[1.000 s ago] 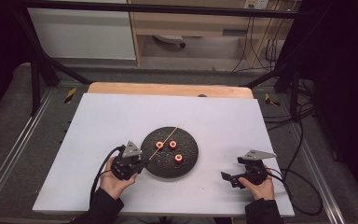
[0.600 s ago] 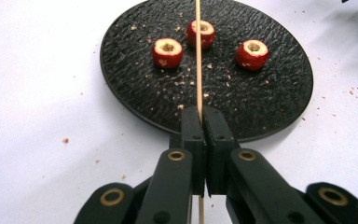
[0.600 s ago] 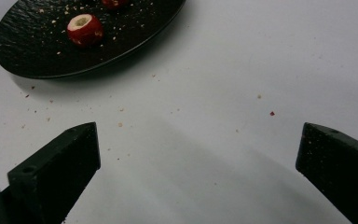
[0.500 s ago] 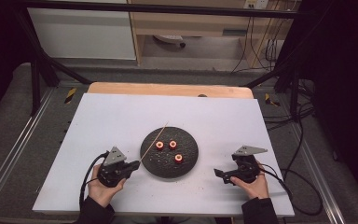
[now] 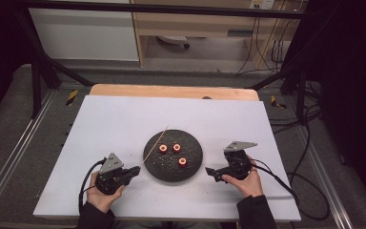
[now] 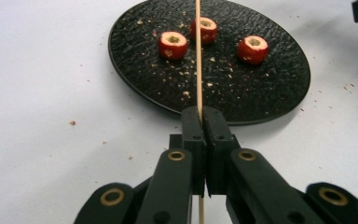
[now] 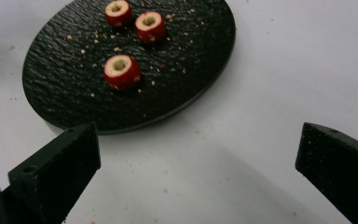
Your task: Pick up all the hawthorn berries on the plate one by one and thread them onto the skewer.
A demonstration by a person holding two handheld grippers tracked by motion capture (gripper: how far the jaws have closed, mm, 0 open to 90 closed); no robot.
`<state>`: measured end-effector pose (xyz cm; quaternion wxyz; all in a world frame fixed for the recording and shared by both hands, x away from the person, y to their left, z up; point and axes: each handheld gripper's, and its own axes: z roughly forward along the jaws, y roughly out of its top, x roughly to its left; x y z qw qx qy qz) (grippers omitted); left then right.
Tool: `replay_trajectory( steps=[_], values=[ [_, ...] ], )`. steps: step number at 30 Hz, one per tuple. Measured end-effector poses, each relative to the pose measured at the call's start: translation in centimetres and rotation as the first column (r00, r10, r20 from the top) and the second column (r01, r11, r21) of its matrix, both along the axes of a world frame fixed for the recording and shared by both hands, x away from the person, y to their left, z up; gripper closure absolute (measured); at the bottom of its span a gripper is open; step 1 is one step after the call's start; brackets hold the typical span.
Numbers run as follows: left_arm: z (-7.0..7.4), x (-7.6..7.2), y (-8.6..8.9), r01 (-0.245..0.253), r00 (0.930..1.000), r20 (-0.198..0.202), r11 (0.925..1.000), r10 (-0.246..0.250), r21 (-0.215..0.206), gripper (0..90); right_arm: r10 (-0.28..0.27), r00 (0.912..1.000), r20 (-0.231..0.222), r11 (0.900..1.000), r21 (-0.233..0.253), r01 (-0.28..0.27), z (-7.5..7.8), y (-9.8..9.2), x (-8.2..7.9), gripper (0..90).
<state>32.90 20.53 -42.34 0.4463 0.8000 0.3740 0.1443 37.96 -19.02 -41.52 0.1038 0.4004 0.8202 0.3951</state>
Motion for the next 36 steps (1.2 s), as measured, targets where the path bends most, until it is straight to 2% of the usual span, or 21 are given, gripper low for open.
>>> replay_trajectory(
  steps=[7, 15, 20, 24, 27, 30, 32, 35, 36],
  values=[
    [-0.3, -0.2, 0.0, 0.010, 0.9999, -0.004, 0.9999, -0.010, -0.005, 88.5, 0.026, 0.9997, 0.000, 1.000, -0.013, -0.026, 1.0, 2.4, 1.0, 1.1],
    [-0.5, -0.2, 0.2, 0.007, 1.0000, -0.006, 1.0000, -0.007, -0.002, 88.4, 0.067, 0.9974, -0.028, 0.995, -0.069, -0.068, 2.1, 5.2, 2.6, 1.4],
    [-0.6, -0.2, 0.2, 0.009, 0.9999, -0.005, 0.9999, -0.009, 0.008, 88.4, 0.077, 0.9950, -0.063, 0.986, -0.143, -0.086, 2.4, 7.3, 3.6, 3.2],
    [-0.6, -0.2, 0.2, 0.008, 1.0000, -0.006, 0.9999, -0.008, 0.008, 88.5, 0.107, 0.9896, -0.096, 0.974, -0.188, -0.124, 2.4, 8.7, 4.2, 5.7],
    [-0.7, -0.2, 0.2, 0.010, 0.9999, -0.008, 0.9999, -0.010, 0.010, 88.5, 0.125, 0.9857, -0.114, 0.969, -0.202, -0.146, 2.4, 9.4, 4.5, 8.7],
    [-0.7, -0.2, 0.2, 0.011, 0.9999, -0.009, 0.9999, -0.011, 0.010, 88.5, 0.130, 0.9805, -0.147, 0.967, -0.199, -0.158, 2.2, 10.0, 4.9, 13.0],
    [-0.7, -0.2, 0.2, 0.011, 0.9999, -0.009, 0.9999, -0.010, 0.012, 88.5, 0.129, 0.9776, -0.166, 0.962, -0.219, -0.164, 2.0, 10.4, 5.1, 15.8],
    [-0.8, -0.2, 0.2, 0.009, 0.9999, -0.010, 0.9999, -0.009, 0.011, 88.5, 0.153, 0.9680, -0.199, 0.948, -0.247, -0.201, 1.7, 10.9, 5.3, 21.8],
    [-0.8, -0.1, 0.2, 0.009, 0.9999, -0.011, 0.9999, -0.009, 0.011, 88.5, 0.151, 0.9666, -0.207, 0.947, -0.249, -0.201, 1.6, 11.0, 5.4, 23.9]
  ],
)
